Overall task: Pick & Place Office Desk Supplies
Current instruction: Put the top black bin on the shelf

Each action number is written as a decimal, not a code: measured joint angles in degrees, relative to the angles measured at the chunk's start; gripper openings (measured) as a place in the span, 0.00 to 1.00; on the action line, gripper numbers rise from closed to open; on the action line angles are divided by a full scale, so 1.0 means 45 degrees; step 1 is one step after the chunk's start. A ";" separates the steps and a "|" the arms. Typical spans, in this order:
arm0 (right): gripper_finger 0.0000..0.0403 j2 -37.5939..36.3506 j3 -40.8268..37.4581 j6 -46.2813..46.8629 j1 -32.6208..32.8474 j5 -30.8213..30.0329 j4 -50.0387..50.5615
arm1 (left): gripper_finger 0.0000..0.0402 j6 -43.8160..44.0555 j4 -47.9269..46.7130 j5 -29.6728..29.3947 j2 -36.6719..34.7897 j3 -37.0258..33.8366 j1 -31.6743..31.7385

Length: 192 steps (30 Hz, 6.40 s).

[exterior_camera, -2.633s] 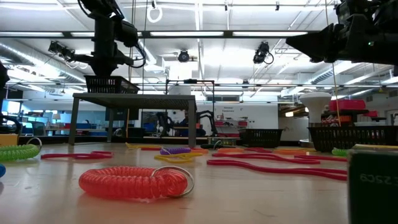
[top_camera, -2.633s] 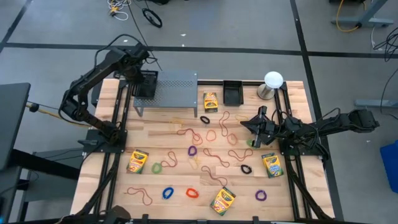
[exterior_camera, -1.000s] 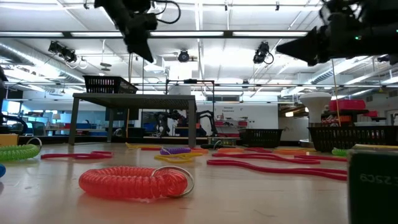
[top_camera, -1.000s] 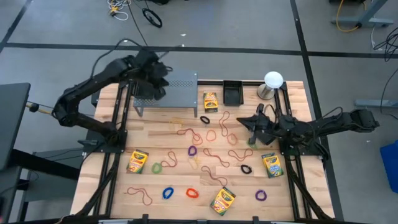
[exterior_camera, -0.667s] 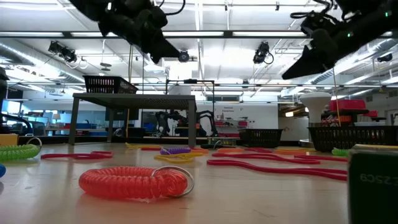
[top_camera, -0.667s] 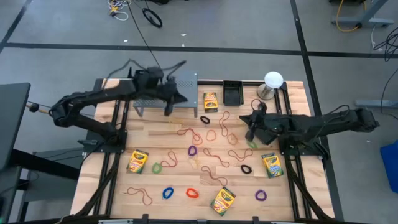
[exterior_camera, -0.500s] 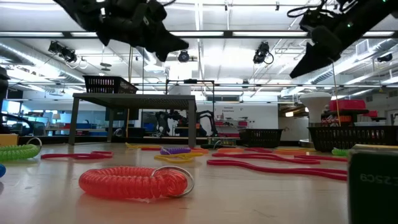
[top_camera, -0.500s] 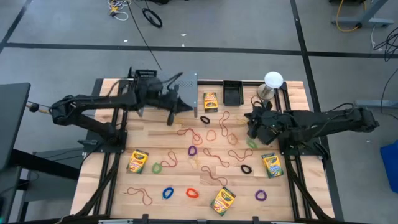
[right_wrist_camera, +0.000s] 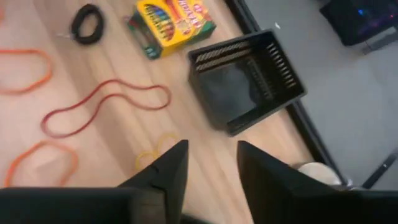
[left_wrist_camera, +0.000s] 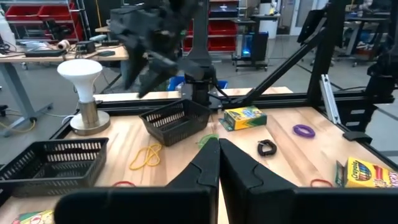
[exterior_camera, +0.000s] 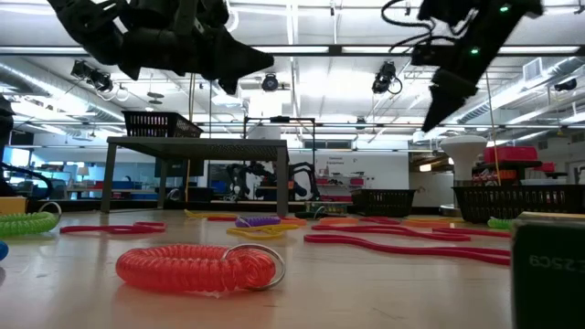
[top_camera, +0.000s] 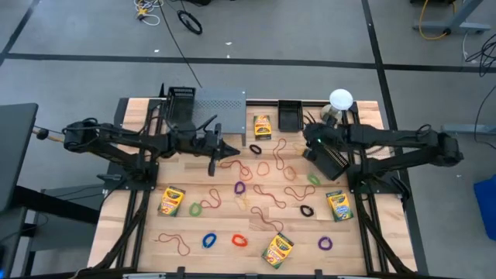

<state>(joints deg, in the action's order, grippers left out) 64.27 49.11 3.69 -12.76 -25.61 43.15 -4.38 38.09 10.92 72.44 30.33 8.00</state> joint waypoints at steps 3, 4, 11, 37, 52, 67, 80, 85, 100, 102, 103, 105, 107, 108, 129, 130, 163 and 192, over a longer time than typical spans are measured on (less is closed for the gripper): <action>0.46 0.1106 0.0285 -0.0901 -0.1046 0.1338 -0.0922 | 0.02 -0.0004 -0.0013 0.0002 0.0000 0.0000 -0.0247; 0.47 0.1515 0.0285 -0.1363 -0.1338 0.1768 -0.1169 | 0.02 -0.0060 -0.0015 0.0000 0.0000 0.0000 -0.0313; 0.51 0.3837 0.0280 -0.4658 -0.2807 0.2478 -0.3048 | 0.02 0.0512 -0.0120 -0.0245 0.0005 0.0000 -0.0625; 0.03 0.6223 0.0261 -0.6804 -0.3506 0.1839 -0.4167 | 0.01 0.1190 0.4054 -0.2224 0.1083 -0.2074 -0.0704; 0.02 0.4155 0.3356 -0.0922 0.2009 0.1626 0.2594 | 0.01 0.1154 0.4177 -0.3813 0.1079 -0.2074 -0.0678; 0.02 1.0677 0.8536 0.1812 0.5367 0.3032 -0.1289 | 0.01 0.0574 0.2552 -0.4448 -0.3018 -0.4250 -0.0707; 0.04 1.4175 1.2117 0.0663 0.5190 0.2406 -0.1338 | 0.02 -0.0005 0.1392 -0.4573 -0.3959 -0.4741 -0.0707; 0.14 1.4207 1.2131 0.0705 0.5198 0.2411 -0.1353 | 0.02 0.0165 0.1360 -0.4567 -0.3959 -0.4741 -0.0707; 0.20 1.1603 1.1745 -0.0641 0.5535 0.2337 -0.0216 | 0.02 0.0925 0.1148 -0.3874 -0.3959 -0.4731 -0.0707; 0.12 1.0940 1.0580 -0.0900 0.5547 0.2321 -0.1077 | 0.02 0.1055 0.1151 -0.3540 -0.3958 -0.4726 -0.0707; 0.07 1.0561 0.9786 -0.1041 0.5552 0.2470 -0.1765 | 0.02 0.1149 0.1149 -0.3503 -0.3956 -0.4721 -0.0707; 0.02 0.9685 0.7795 -0.1212 0.5568 0.2889 -0.3309 | 0.02 0.1237 0.1147 -0.3281 -0.3959 -0.4716 -0.0741; 0.03 0.8752 0.5871 -0.1233 0.5537 0.3332 -0.5127 | 0.02 0.1304 0.1123 -0.3076 -0.3954 -0.4713 -0.0865; 0.04 0.8217 0.4934 -0.1225 0.5511 0.3416 -0.6062 | 0.02 0.1385 0.1107 -0.3005 -0.3954 -0.4711 -0.0960; 0.01 0.2849 -0.5544 -0.1351 0.2398 0.3367 -1.6773 | 0.02 0.6969 -1.1491 -0.7252 -0.1023 0.2049 -0.5006; 0.01 0.2856 -0.5731 -0.1351 0.2404 0.3386 -1.7012 | 0.02 0.7290 -1.2263 -0.7263 -0.0488 0.2633 -0.5093; 0.02 0.2856 -0.7079 -0.1790 0.2449 0.3933 -1.8308 | 0.37 0.8340 -1.8252 -0.6326 0.7278 0.9173 -0.5475; 0.02 0.2861 -0.7074 -0.1735 0.2453 0.3965 -1.8391 | 0.04 0.3664 -2.4155 -0.9453 0.3502 1.4648 -0.5729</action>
<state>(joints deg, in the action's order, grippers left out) 77.14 17.28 -4.12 -1.72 -7.77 -39.62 12.11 -70.61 -31.62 88.20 96.24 -17.78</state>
